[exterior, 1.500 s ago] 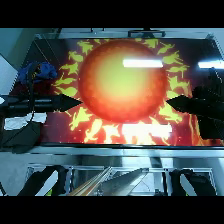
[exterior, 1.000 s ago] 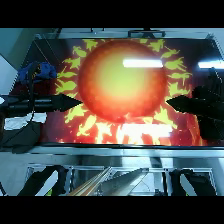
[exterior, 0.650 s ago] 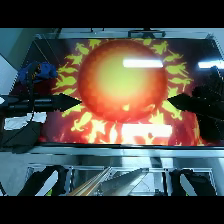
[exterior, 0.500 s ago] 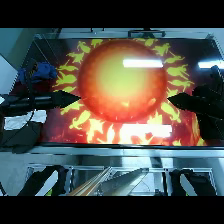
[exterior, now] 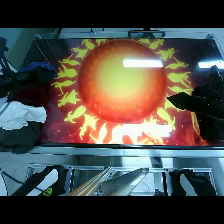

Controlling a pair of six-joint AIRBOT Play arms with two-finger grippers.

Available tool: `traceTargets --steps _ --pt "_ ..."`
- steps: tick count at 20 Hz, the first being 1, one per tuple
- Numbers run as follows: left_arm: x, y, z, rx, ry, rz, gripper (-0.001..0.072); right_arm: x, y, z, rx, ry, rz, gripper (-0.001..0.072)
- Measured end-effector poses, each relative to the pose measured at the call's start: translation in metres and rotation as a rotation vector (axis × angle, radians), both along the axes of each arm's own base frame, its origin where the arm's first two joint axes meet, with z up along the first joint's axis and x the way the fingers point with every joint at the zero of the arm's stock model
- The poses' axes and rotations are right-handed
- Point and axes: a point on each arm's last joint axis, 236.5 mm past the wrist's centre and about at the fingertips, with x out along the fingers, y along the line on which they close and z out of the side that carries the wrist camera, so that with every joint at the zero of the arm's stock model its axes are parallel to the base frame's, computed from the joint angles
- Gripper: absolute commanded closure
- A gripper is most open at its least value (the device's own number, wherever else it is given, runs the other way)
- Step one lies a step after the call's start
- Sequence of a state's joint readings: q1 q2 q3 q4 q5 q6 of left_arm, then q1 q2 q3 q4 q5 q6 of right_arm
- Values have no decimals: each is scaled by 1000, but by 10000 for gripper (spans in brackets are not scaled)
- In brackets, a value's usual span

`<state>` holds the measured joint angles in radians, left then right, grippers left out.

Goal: Fold the shirts.

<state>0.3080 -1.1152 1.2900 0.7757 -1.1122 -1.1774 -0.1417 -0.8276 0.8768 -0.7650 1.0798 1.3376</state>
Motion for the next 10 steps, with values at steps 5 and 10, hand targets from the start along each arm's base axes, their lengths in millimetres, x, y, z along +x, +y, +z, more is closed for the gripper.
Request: traceTargets --steps 5,10 --pt "60 93 -19 102 19 145 -13 0 0 -1 3 4 1 635" --pt "114 162 -85 225 105 206 -13 1 0 -3 3 9 1 277"
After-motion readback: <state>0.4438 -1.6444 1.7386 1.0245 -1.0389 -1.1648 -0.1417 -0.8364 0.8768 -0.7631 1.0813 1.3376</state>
